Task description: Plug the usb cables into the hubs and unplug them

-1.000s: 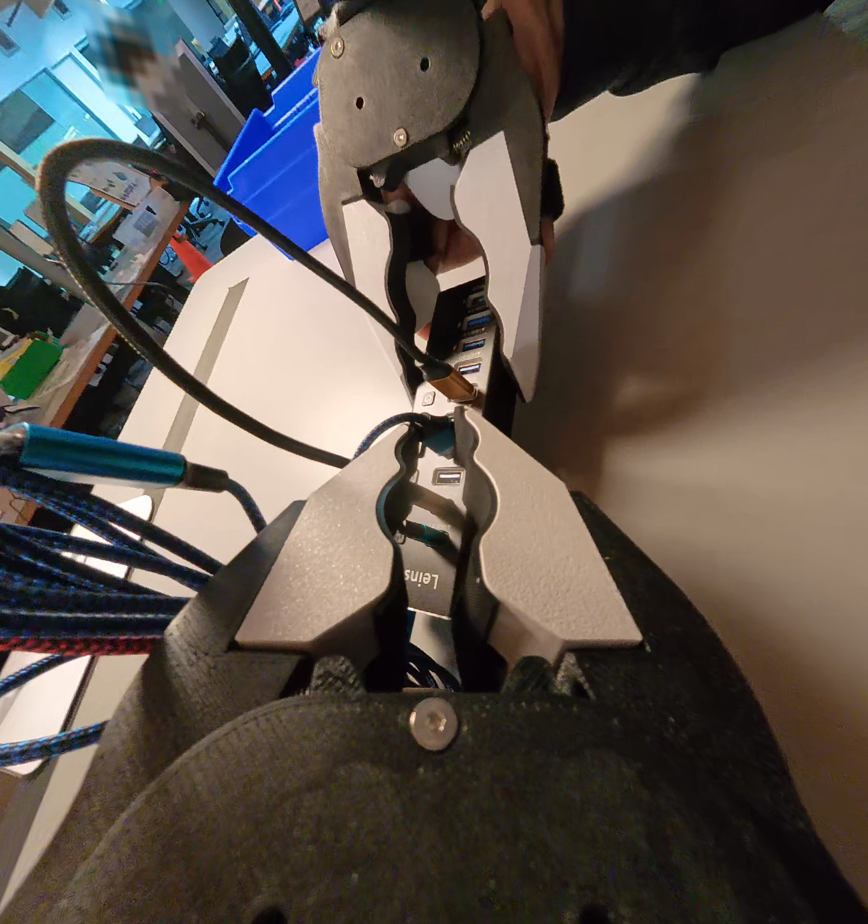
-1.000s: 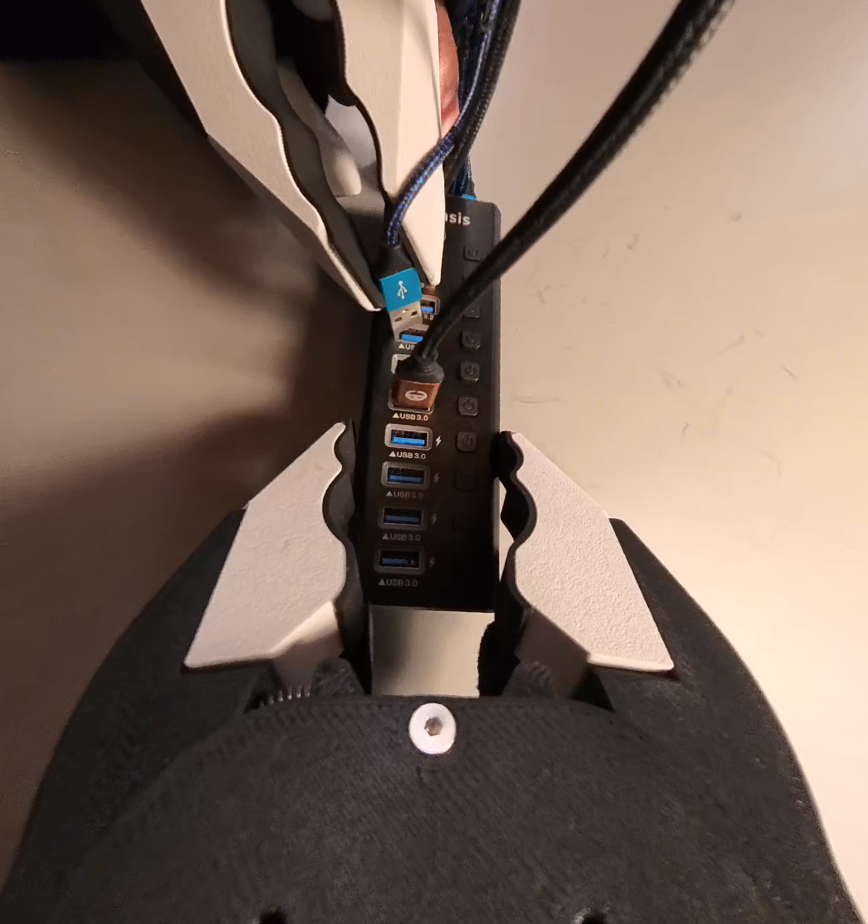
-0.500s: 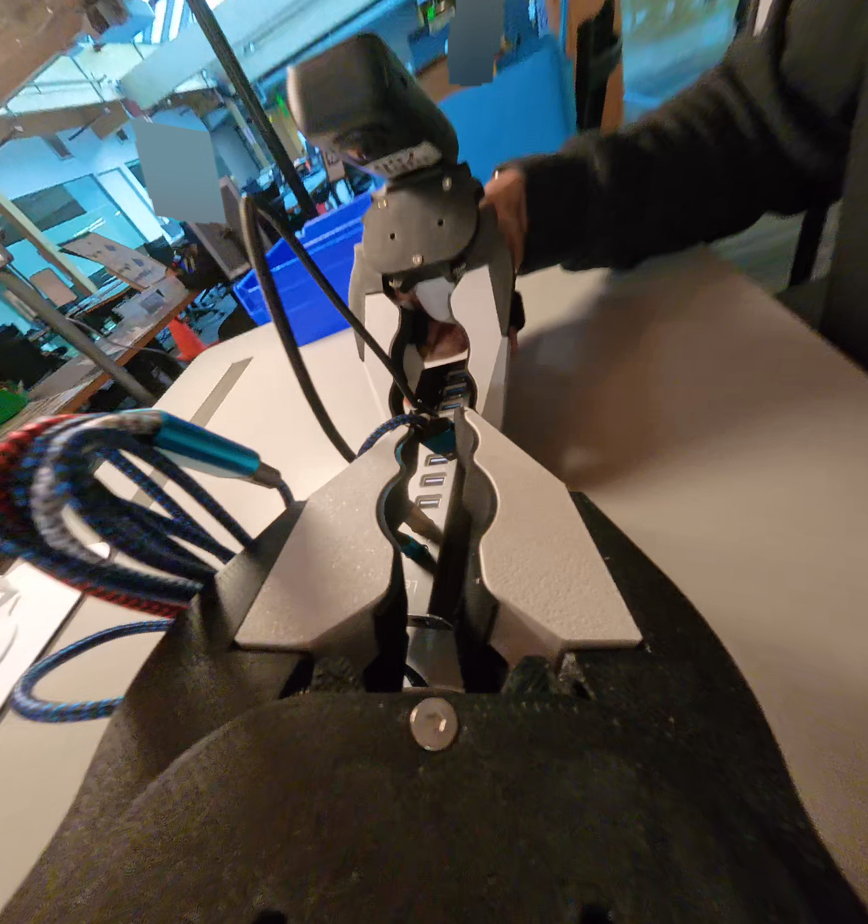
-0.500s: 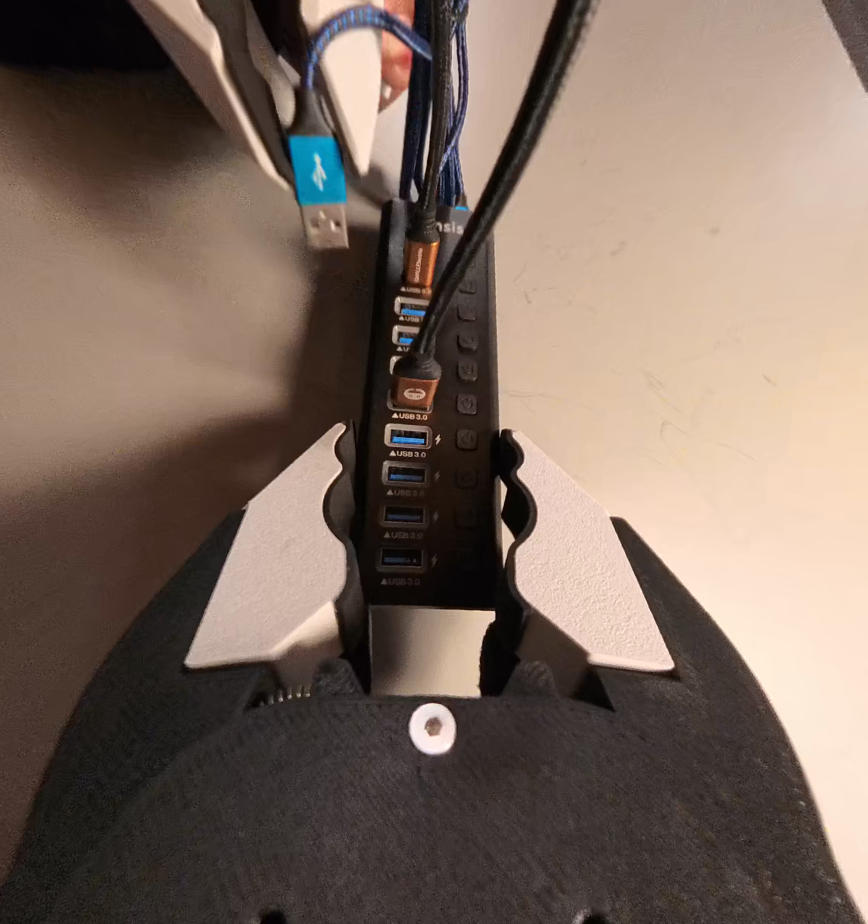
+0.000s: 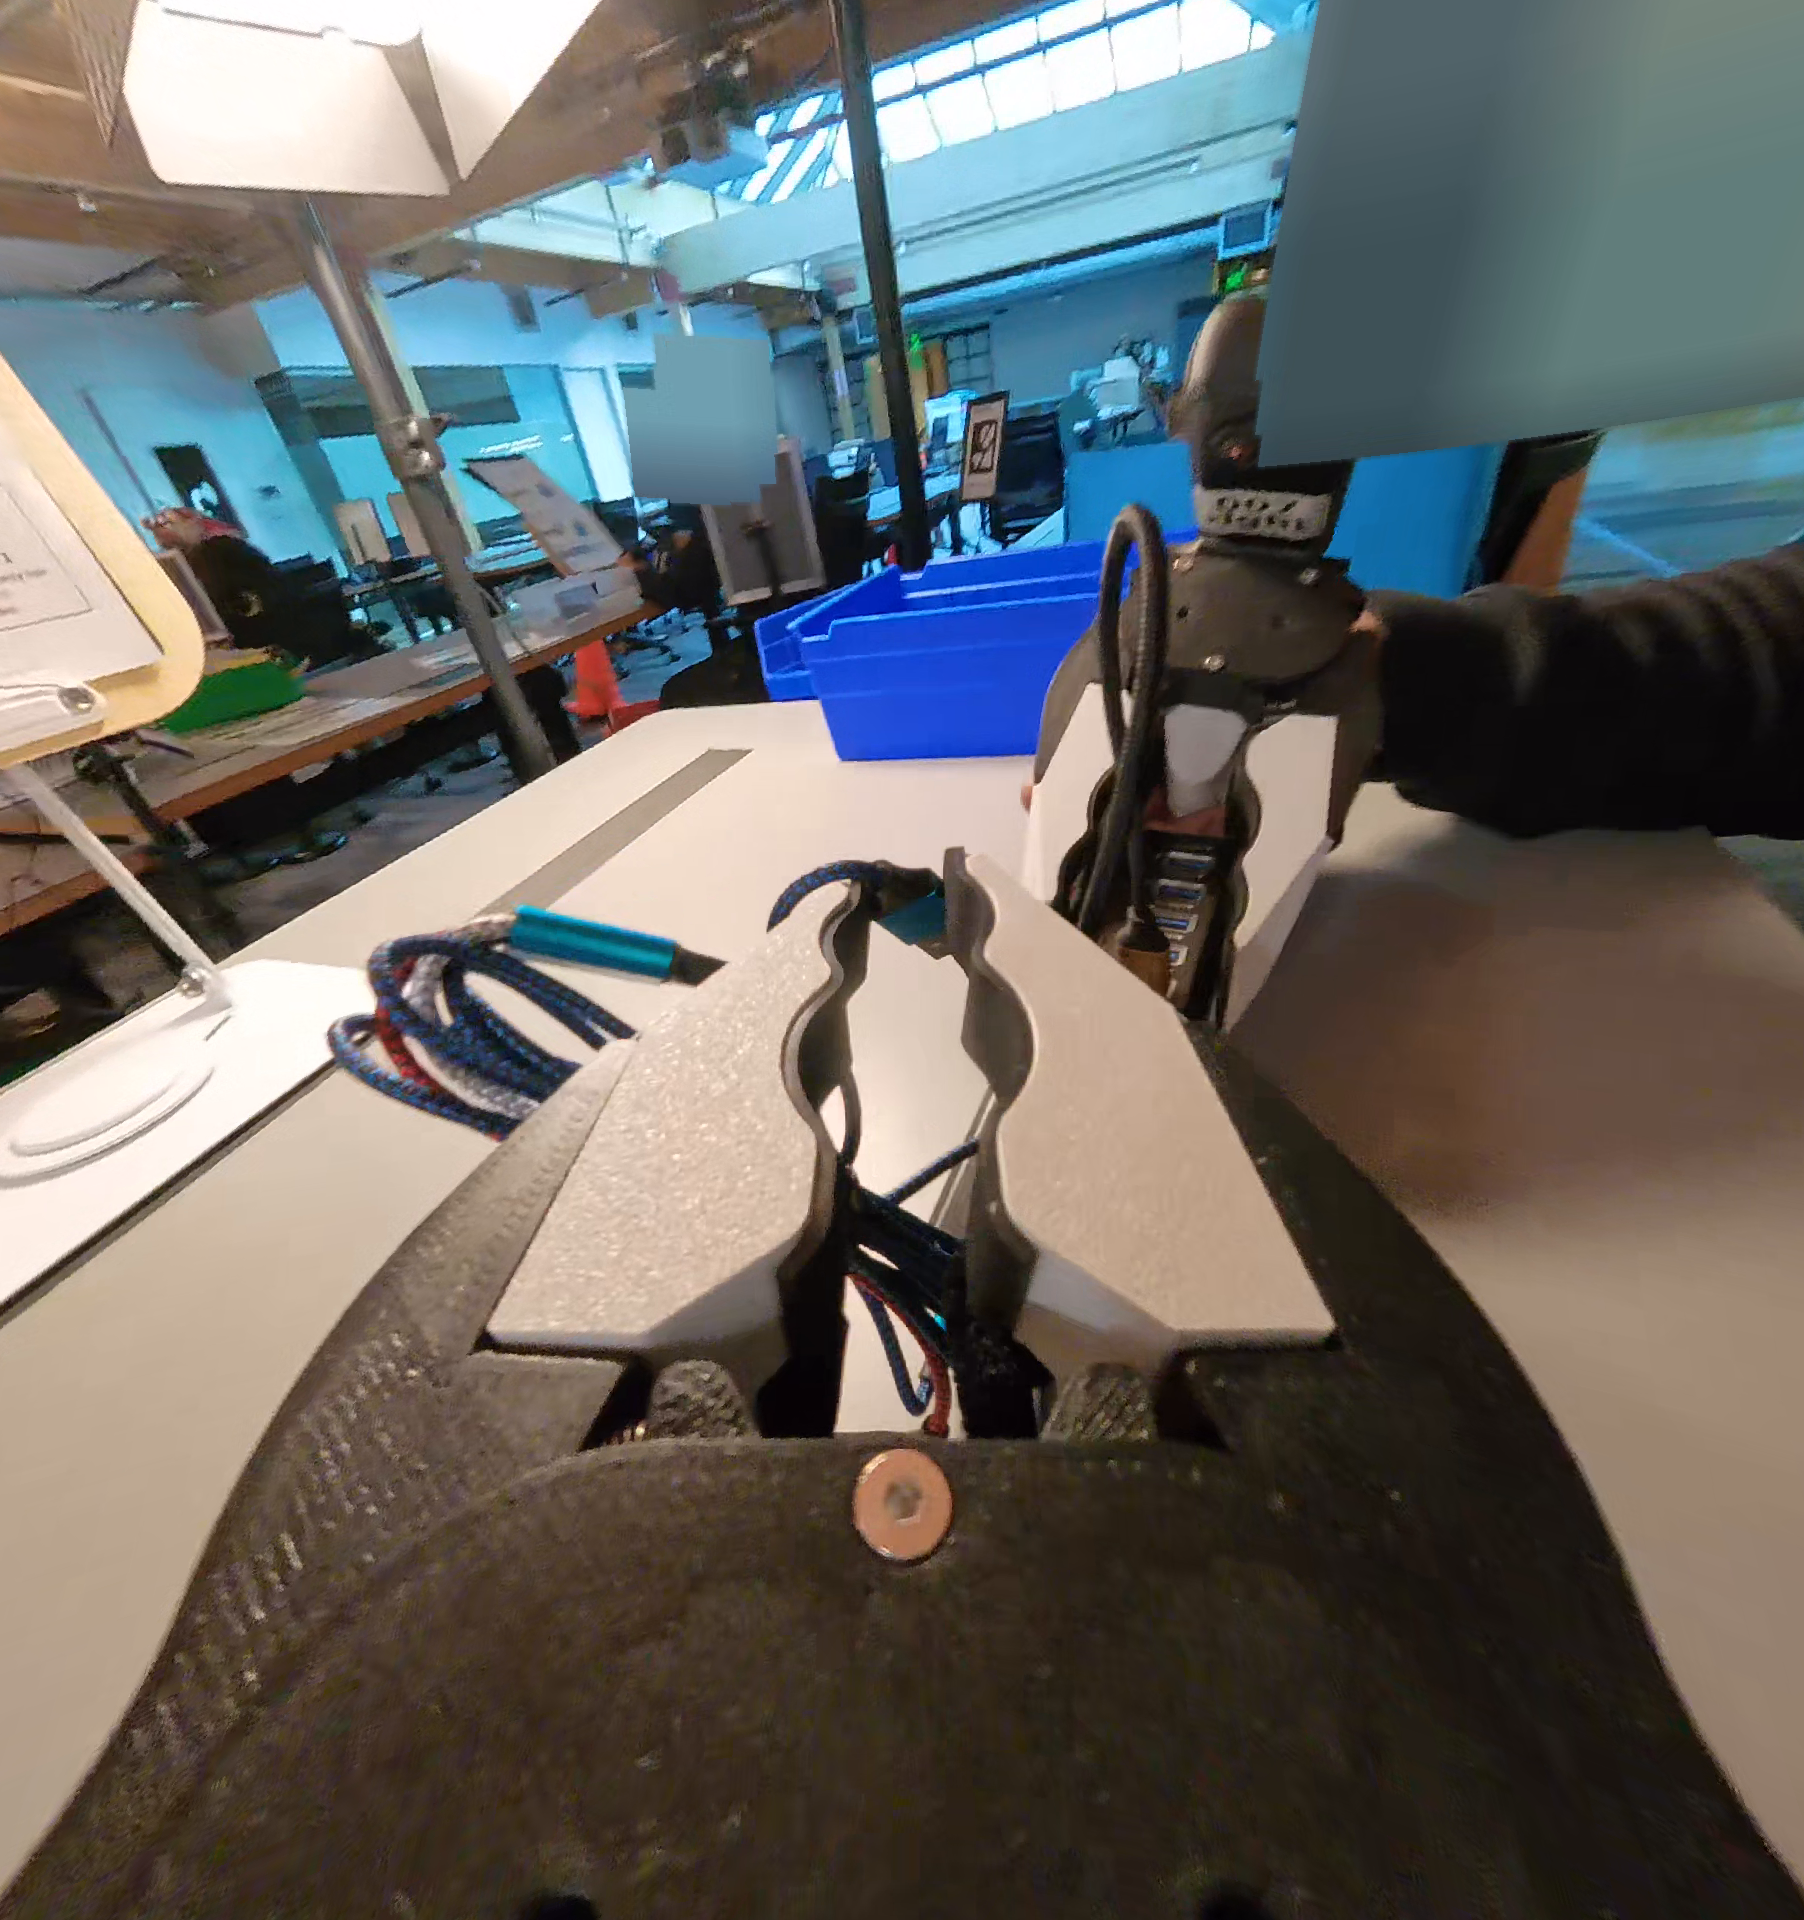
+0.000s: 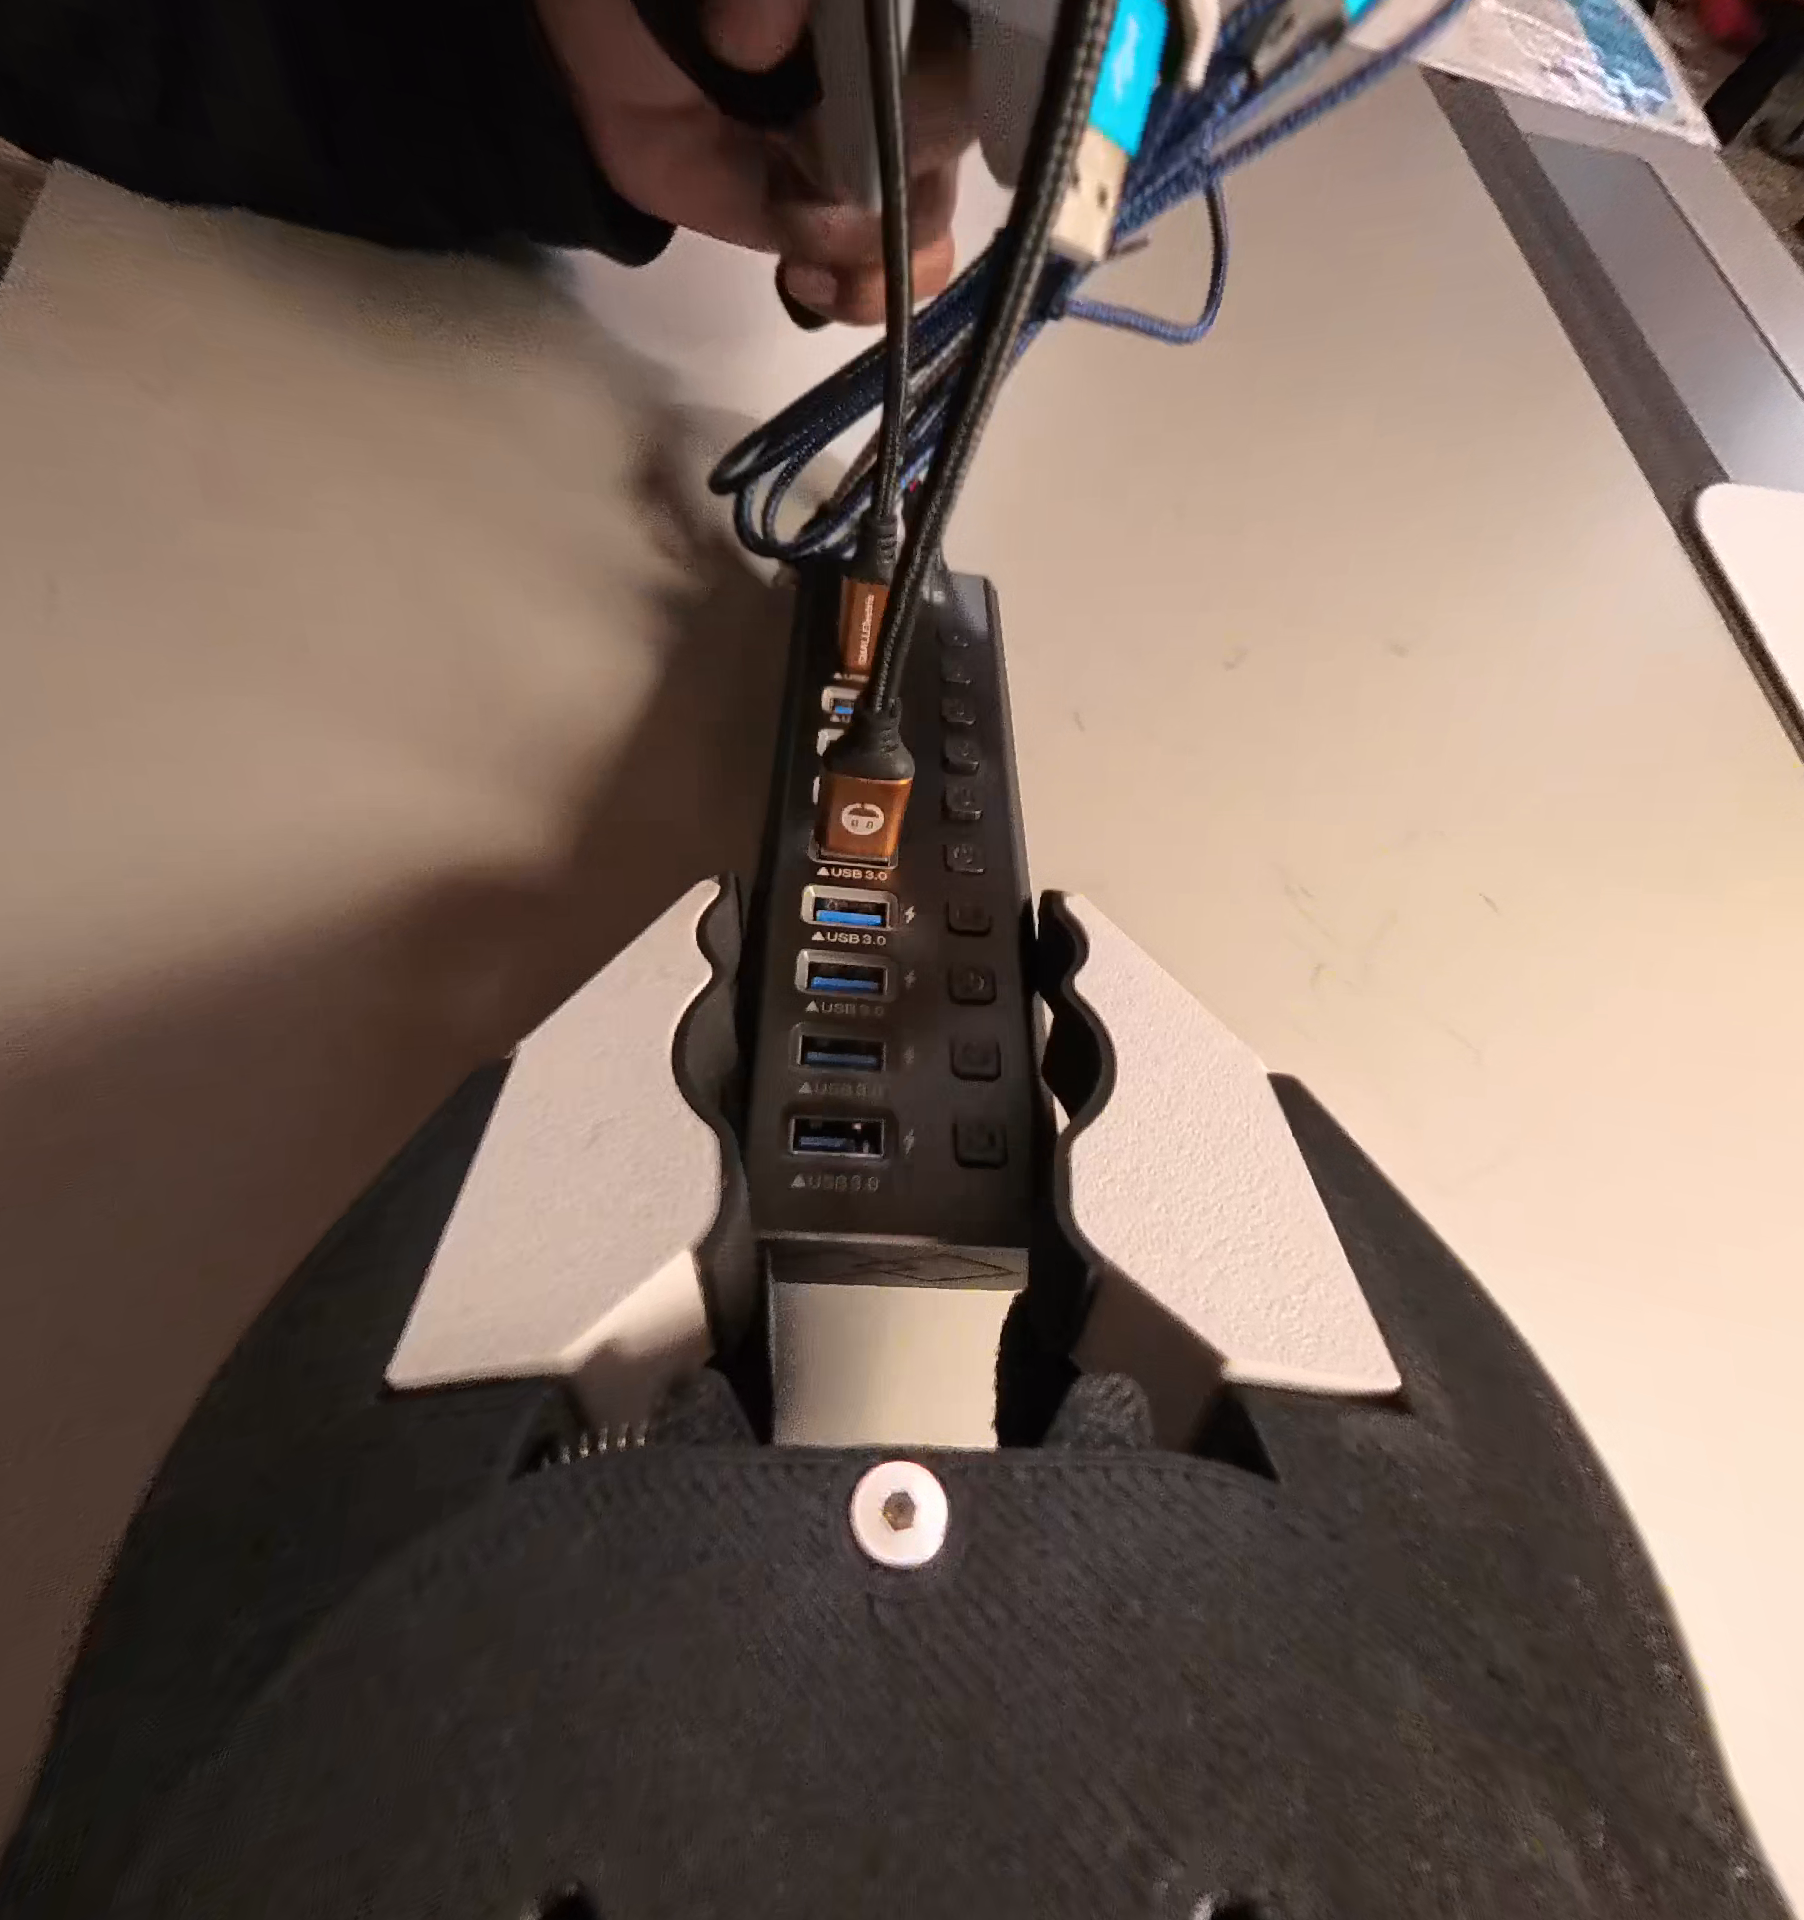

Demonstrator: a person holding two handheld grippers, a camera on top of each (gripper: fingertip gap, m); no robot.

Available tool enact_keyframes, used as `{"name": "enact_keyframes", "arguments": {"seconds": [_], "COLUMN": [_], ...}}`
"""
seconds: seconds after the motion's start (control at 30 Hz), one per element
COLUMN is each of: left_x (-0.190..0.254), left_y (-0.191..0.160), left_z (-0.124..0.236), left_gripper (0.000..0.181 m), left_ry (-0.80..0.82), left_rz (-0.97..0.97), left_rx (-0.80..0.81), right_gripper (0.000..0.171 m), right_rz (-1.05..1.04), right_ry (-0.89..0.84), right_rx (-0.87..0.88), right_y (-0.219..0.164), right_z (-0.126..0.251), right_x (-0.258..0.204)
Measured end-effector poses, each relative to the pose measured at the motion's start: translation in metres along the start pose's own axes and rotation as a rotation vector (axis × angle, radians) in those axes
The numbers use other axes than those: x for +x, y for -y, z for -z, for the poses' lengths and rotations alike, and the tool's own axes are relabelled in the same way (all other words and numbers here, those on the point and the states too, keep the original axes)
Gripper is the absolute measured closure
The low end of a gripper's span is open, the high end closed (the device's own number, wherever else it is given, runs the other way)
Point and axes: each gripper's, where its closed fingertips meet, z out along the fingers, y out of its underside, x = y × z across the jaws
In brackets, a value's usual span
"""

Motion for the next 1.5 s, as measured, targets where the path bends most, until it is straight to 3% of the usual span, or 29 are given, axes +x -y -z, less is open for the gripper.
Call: {"name": "enact_keyframes", "arguments": {"seconds": [0.27,0.53,0.7,0.87,1.17,1.33,1.5], "left_x": [0.027,0.046,0.051,0.054,0.055,0.054,0.055], "left_y": [-0.036,-0.038,-0.042,-0.050,-0.062,-0.063,-0.066], "left_z": [-0.023,-0.024,-0.026,-0.028,-0.036,-0.034,-0.033], "left_gripper": [0.163,0.163,0.163,0.163,0.163,0.163,0.163], "left_ry": [-0.130,-0.389,-0.392,-0.348,-0.294,-0.295,-0.311], "left_rz": [-0.303,-0.167,-0.089,-0.193,-0.259,-0.228,-0.179], "left_rx": [-0.216,-0.219,-0.236,-0.315,-0.364,-0.354,-0.340], "right_gripper": [0.115,0.115,0.116,0.119,0.120,0.121,0.104], "right_rz": [-0.002,0.026,0.059,0.053,0.035,-0.021,-0.101], "right_ry": [0.071,0.162,0.214,0.251,0.236,0.094,-0.014], "right_rx": [0.016,0.042,0.039,0.077,-0.025,-0.046,-0.117], "right_y": [0.000,0.002,0.009,0.015,-0.016,-0.021,-0.051], "right_z": [-0.001,-0.003,0.002,0.000,-0.015,0.005,0.033], "right_x": [-0.005,-0.013,-0.016,-0.015,-0.015,-0.002,-0.003]}}
